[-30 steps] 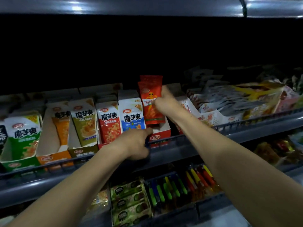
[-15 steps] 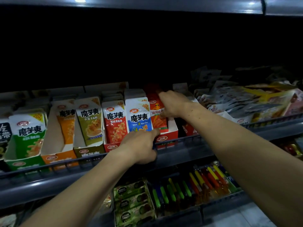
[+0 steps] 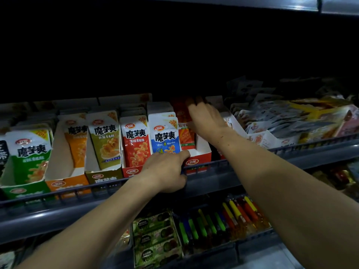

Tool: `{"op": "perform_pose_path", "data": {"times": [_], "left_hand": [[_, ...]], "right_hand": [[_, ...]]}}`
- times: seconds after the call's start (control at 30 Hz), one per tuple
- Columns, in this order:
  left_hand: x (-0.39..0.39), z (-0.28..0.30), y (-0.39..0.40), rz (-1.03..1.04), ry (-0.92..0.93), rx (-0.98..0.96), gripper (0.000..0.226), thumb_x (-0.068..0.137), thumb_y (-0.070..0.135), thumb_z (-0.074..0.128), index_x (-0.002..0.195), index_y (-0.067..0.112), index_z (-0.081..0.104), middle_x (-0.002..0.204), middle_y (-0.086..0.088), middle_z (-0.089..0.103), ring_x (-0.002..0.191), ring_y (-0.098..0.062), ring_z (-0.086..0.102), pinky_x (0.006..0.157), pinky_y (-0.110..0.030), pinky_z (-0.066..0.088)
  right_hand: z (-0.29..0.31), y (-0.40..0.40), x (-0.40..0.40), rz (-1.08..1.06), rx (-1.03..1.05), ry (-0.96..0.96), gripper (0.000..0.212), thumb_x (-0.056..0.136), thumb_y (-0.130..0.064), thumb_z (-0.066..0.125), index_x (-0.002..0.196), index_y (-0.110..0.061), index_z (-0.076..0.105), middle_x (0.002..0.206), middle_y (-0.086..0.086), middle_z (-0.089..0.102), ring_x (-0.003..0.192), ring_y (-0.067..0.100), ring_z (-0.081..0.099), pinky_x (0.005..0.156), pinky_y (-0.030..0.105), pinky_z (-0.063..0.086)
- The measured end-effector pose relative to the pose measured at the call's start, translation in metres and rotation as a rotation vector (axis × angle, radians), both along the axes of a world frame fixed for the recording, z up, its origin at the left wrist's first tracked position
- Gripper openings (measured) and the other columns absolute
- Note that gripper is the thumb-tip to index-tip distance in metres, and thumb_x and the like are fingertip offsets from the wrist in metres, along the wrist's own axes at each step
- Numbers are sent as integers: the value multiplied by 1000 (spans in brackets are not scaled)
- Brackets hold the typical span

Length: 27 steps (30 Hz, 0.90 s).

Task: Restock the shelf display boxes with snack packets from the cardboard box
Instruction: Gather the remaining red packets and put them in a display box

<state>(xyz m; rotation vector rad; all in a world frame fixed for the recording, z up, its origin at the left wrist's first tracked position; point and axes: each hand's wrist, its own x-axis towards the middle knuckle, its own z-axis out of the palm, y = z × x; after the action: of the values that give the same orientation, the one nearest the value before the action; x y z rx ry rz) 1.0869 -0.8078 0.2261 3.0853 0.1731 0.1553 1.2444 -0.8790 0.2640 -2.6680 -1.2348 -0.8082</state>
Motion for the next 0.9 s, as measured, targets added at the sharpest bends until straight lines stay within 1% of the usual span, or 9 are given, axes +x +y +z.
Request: {"op": "perform_pose_path", "data": {"times": [0.1, 0.17, 0.37, 0.43, 0.53, 0.6, 0.63, 0.73, 0.9], "left_hand": [[0, -1, 1, 4, 14, -12, 41, 88, 41, 54, 125, 32, 38, 119, 1, 60, 106, -24, 56, 80, -32, 40], [-1, -1, 1, 7, 24, -22, 40, 89, 40, 54, 125, 32, 39, 119, 1, 60, 107, -24, 56, 82, -32, 41], [-2, -2, 3, 13, 29, -115, 42, 91, 35, 54, 130, 28, 41, 124, -3, 58, 113, -27, 54, 94, -36, 47], [-7, -1, 3, -7, -73, -229, 42, 91, 31, 58, 130, 23, 47, 124, -3, 58, 113, -23, 54, 93, -35, 49], [-30, 1, -1, -56, -393, -302, 29, 88, 18, 60, 116, 15, 63, 107, -4, 65, 99, -20, 60, 80, -22, 43], [-56, -5, -5, -49, -563, -380, 21, 86, 15, 62, 105, 16, 70, 98, -1, 70, 91, -15, 62, 77, -16, 39], [-72, -12, -7, -30, -588, -435, 18, 86, 15, 64, 102, 18, 71, 97, 3, 71, 89, -9, 62, 77, -14, 40], [-121, -47, -5, 21, -446, -595, 14, 86, 17, 67, 95, 26, 71, 90, 16, 69, 84, 2, 62, 73, -10, 45], [-199, -142, 11, 91, -132, -694, 15, 80, 22, 67, 87, 35, 69, 84, 14, 70, 79, 5, 63, 71, -16, 49]], "right_hand": [[-7, -1, 1, 85, -61, 114, 37, 89, -15, 63, 123, -8, 52, 116, 16, 59, 106, 34, 57, 85, 40, 45], [-9, -3, 3, 106, -92, 130, 42, 87, -15, 65, 126, -11, 52, 118, 14, 59, 108, 33, 56, 89, 40, 44], [-2, -26, -6, 146, 68, 305, 39, 89, -19, 64, 128, -20, 57, 124, 5, 62, 109, 24, 59, 87, 38, 52], [-2, -41, -19, 177, 154, 308, 31, 88, -18, 65, 119, -19, 62, 116, 4, 66, 102, 21, 61, 85, 39, 53], [-14, -64, -52, 221, 260, 380, 17, 86, -16, 66, 103, -19, 68, 98, 1, 71, 90, 18, 65, 79, 38, 55], [-28, -77, -81, 250, 284, 472, 11, 87, -16, 67, 97, -19, 70, 91, -3, 71, 85, 11, 65, 78, 32, 55], [-38, -83, -97, 267, 287, 518, 9, 87, -16, 68, 95, -18, 70, 87, -5, 71, 82, 8, 65, 76, 26, 54], [-74, -94, -147, 326, 223, 651, 7, 87, -14, 69, 94, -15, 71, 80, -9, 66, 75, 1, 60, 70, 15, 48], [-157, -93, -218, 330, 13, 881, 13, 88, -17, 68, 100, -16, 69, 84, -5, 67, 81, 6, 61, 77, 27, 54]]}}
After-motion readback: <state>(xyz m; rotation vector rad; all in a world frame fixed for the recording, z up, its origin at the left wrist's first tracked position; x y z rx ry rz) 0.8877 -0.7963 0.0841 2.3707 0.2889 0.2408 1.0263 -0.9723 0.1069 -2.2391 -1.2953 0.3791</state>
